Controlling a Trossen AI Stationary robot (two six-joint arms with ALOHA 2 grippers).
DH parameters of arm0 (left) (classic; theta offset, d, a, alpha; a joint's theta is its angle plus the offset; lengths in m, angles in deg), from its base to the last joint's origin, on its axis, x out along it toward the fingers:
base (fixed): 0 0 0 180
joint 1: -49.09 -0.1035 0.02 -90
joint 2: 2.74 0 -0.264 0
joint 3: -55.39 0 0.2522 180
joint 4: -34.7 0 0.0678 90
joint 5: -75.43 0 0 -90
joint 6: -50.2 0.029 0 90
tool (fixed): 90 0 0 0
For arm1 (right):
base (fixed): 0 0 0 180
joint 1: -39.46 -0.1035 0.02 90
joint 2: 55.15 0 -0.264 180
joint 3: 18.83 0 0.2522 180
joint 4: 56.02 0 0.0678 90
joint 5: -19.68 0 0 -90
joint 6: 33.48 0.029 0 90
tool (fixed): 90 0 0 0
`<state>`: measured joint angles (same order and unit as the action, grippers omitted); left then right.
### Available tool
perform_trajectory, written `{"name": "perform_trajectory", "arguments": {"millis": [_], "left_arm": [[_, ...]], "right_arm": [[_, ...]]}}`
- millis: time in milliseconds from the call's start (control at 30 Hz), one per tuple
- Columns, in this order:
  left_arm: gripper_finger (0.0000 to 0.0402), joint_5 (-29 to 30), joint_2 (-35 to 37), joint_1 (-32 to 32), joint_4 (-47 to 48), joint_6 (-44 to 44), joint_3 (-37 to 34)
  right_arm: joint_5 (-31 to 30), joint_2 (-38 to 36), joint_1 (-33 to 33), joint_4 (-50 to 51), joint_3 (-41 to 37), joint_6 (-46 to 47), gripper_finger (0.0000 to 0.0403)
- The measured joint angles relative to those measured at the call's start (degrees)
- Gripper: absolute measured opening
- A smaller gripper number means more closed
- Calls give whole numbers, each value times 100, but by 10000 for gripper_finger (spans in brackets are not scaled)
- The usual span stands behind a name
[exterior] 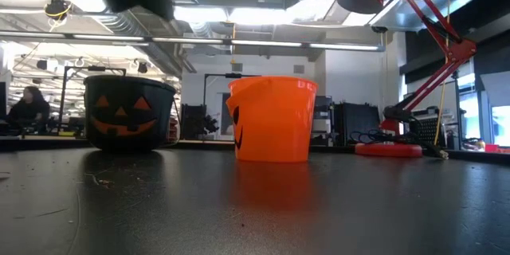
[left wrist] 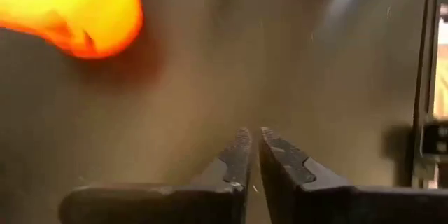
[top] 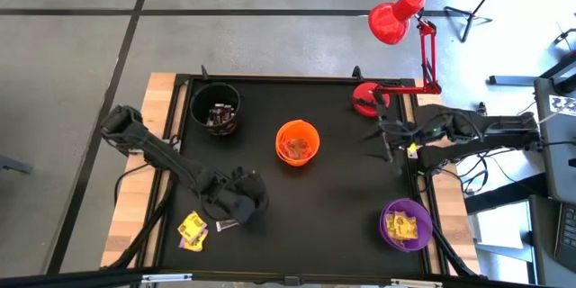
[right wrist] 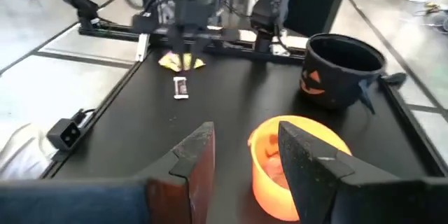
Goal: Sort candy
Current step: Put the brown chocolate bar into the black bucket
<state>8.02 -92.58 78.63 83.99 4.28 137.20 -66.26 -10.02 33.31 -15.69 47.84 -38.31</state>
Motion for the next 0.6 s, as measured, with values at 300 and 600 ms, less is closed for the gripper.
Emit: {"name": "perform_trajectory", "arguments": {"millis": [300,600], "left_arm": [[88,-820,-854,179,1535,-1460,-17],[158,-1379,-1340,667,1449,-1964,-15]], "right_arm": [[-172,13,12,187,0,1,154],[-178,140,14,238,-7,0,154]]}}
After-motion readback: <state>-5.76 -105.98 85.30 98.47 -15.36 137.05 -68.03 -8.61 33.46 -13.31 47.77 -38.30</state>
